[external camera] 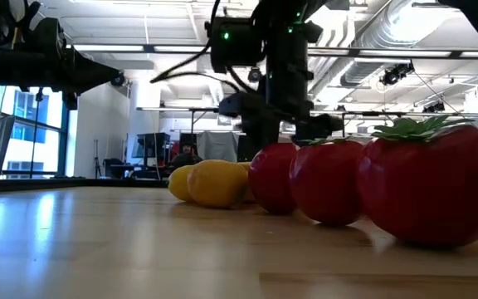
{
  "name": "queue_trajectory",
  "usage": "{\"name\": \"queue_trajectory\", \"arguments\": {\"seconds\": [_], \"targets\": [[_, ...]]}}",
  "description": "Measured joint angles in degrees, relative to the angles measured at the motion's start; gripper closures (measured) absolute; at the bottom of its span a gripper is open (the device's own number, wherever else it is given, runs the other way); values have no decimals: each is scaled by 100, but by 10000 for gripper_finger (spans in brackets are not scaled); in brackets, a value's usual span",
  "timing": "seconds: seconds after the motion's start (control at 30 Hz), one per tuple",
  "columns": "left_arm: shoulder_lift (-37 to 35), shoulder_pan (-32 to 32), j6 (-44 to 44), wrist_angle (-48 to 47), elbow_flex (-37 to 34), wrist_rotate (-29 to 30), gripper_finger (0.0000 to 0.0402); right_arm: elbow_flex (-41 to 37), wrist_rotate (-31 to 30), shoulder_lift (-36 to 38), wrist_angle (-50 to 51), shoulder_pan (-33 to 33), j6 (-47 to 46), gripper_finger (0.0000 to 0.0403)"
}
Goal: Sort produce into baskets
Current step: Put the lemon into the blue bin
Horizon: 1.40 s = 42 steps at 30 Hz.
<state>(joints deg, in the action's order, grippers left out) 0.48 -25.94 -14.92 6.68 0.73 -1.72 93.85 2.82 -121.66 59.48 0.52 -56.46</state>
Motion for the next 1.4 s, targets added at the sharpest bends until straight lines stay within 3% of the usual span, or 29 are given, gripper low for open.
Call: {"name": "queue_trajectory", "arguments": {"seconds": [0.2, 0.4, 0.53, 0.7, 1.03, 1.2, 1.4], "targets": [[1, -3, 7, -54, 0, -2, 402, -1, 155, -178, 22, 38, -16, 137], [0, -2, 8, -87, 0, 4, 402, 20, 241, -215, 290, 56, -2, 201], [1, -4, 13, -144, 0, 13, 401, 284, 332, -93, 966, 72, 220, 240], [1, -1, 7, -147, 0, 35, 402, 730, 389, 319, 1716, 276, 115, 240], [1, -4, -215, -338, 0, 51, 402, 849, 163, 1745, 3078, 1740, -2035, 241], [-1, -3, -295, -387, 0, 55, 402, 845, 243, 2182, 3061, 2624, -3289, 241], [1, -4, -294, -442, 0, 272, 402, -125, 885, 2611, 3017, 3675, -4528, 241]]}}
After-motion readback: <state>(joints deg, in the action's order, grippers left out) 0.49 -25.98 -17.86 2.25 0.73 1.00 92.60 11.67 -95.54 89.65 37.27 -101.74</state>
